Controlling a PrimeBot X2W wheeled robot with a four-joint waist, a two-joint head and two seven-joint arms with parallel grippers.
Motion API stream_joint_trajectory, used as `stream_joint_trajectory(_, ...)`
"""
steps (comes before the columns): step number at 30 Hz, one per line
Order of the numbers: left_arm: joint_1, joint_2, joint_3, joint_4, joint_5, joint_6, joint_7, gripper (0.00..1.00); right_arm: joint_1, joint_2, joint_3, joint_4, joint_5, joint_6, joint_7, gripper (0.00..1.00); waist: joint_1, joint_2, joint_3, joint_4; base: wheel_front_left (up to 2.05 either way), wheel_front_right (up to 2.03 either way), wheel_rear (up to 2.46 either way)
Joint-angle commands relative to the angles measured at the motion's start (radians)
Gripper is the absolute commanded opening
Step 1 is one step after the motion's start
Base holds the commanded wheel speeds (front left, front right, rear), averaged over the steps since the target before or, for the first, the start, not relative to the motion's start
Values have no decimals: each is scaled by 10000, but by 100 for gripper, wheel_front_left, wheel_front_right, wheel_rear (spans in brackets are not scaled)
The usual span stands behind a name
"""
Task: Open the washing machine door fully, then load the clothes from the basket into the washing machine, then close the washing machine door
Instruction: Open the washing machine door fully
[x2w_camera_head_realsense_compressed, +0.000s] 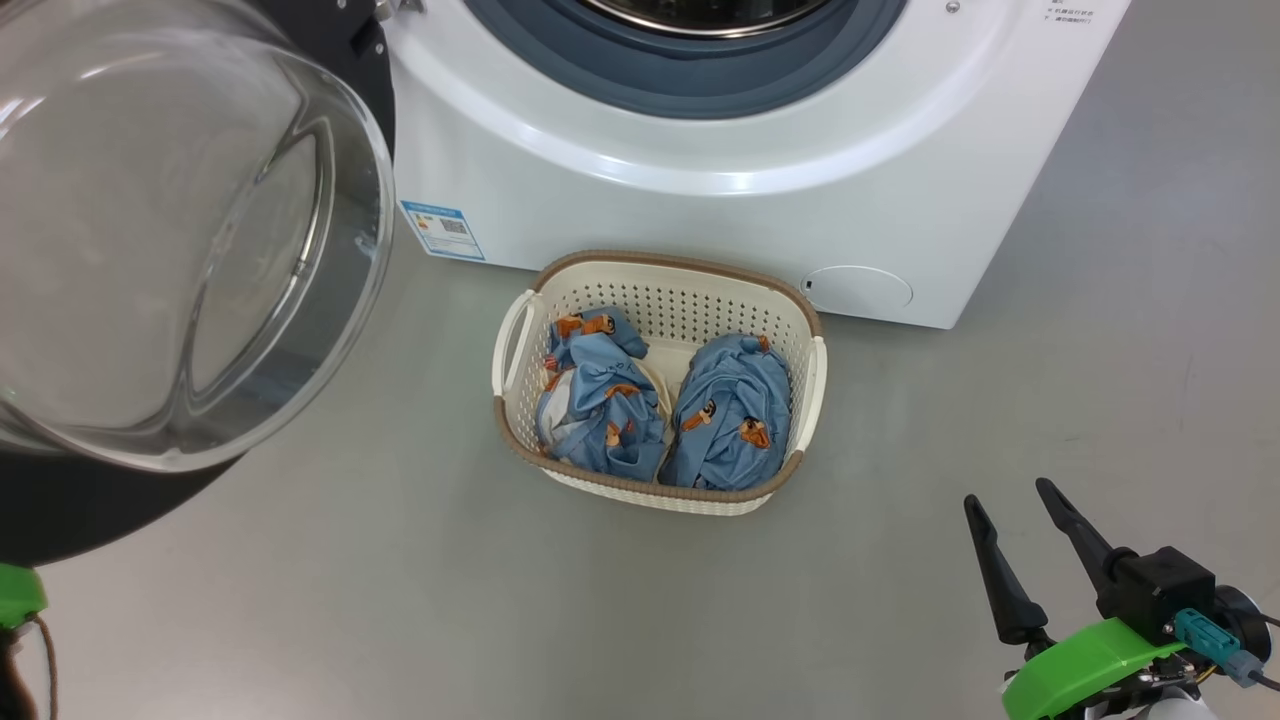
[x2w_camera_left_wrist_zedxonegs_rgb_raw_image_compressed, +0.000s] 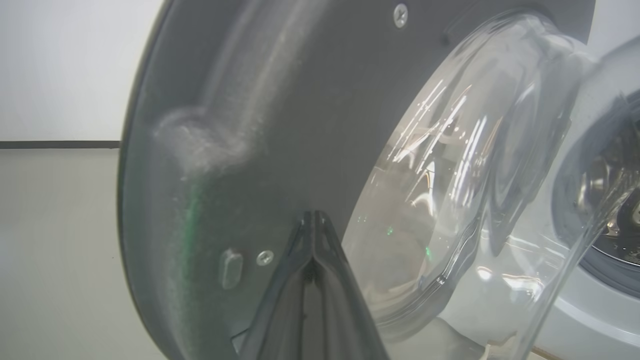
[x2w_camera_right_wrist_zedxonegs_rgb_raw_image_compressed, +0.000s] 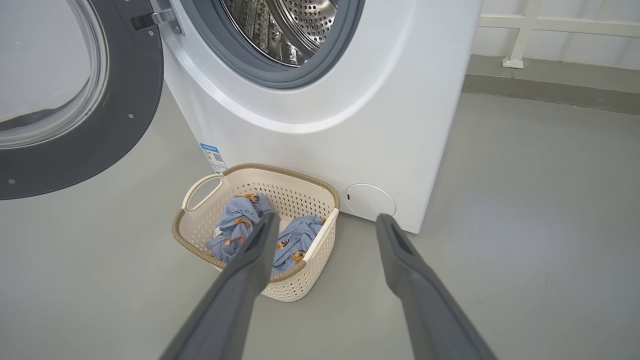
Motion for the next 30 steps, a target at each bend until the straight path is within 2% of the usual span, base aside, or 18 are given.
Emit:
stream_joint_trajectory(1,-376,430,438,-212,219,-54,-64,0,-196,-74,256,-200,-94,62,-82,100,0,0,2,-18,0,0,0)
stream_joint_trajectory(7,-299,-43,677,-573,728,-372,-64,0,-169,25,221,-140,-61,62,-89,100,0,0,-141,-69,0,0,0)
stream_joint_trajectory(13,262,-729,790,-1784,1254,-741,-64,0,-87,200,123,-113,-33,62,-107,100,0,0,-426,-160,0,0,0)
stream_joint_trajectory(19,912,-1157,253,-2891,1688,-1052,-64,0,36,270,149,-64,9,62,-116,100,0,0,-754,-298,0,0,0)
stream_joint_trajectory(25,1431,-1349,-328,-3765,1861,-1172,-64,0,74,300,170,-112,36,62,-119,100,0,0,-1042,-555,0,0,0)
stream_joint_trajectory(26,1546,-1372,-483,-3902,1877,-1189,-64,6,88,311,196,-132,27,62,-119,100,0,0,-1108,-626,0,0,0)
stream_joint_trajectory(27,1669,-1393,-644,-4032,1890,-1203,-64,28,102,342,202,-167,45,62,-120,100,0,0,-1172,-705,0,0,0)
stream_joint_trajectory(28,1790,-1408,-805,-4154,1922,-1213,-64,40,125,354,231,-188,47,62,-120,100,0,0,-1236,-782,0,0,0)
stream_joint_trajectory(29,1902,-1423,-977,-4295,1958,-1222,-64,65,153,362,247,-216,50,62,-120,100,0,0,-1303,-854,0,0,0)
stream_joint_trajectory(30,2017,-1440,-1103,-4407,1989,-1227,-64,100,180,373,267,-251,65,62,-120,100,0,0,-1356,-933,0,0,0)
